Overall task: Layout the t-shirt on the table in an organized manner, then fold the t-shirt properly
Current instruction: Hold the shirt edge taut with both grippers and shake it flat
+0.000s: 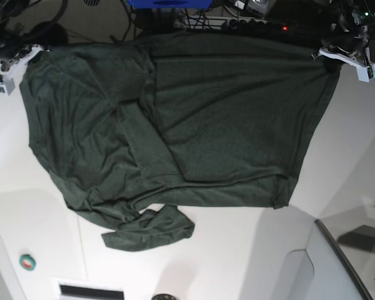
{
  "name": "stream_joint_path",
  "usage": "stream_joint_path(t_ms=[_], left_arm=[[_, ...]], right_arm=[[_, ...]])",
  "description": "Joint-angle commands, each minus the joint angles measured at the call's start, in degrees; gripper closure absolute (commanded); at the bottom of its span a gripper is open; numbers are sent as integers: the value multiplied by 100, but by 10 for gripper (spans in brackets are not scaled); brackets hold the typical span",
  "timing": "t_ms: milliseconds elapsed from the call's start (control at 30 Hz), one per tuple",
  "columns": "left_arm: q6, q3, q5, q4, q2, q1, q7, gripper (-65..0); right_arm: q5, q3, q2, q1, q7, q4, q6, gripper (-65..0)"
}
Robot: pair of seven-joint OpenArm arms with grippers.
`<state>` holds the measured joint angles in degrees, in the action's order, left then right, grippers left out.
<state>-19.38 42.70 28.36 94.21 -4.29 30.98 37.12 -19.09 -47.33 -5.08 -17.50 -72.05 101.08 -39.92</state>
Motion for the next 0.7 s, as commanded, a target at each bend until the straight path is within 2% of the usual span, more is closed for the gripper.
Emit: stream_joint_path(t_ms=[0,133,167,200,433,667], left_arm=[[-1,34,34,69,-67,53,-86,0],[-1,34,26,69,-67,53,-86,0],[-1,34,26,69,-67,45,-86,0],[-1,34,26,69,-67,45,-86,0],[-1,34,8,69,-67,36,-86,0],[-1,34,8,60,-67,36,-86,0]], right_arm=[[-47,-1,29,-4,45,59,-8,-128],[-47,-10,29,-4,458,42,-8,-401],[-47,-10,38,-4,590,-11,-8,-449],[-47,8,64,-4,678,-81,-8,-465],[-47,52,214,233,1091,-1101,-8,-467],[-47,52,319,260,1275,-1374,-8,-467]])
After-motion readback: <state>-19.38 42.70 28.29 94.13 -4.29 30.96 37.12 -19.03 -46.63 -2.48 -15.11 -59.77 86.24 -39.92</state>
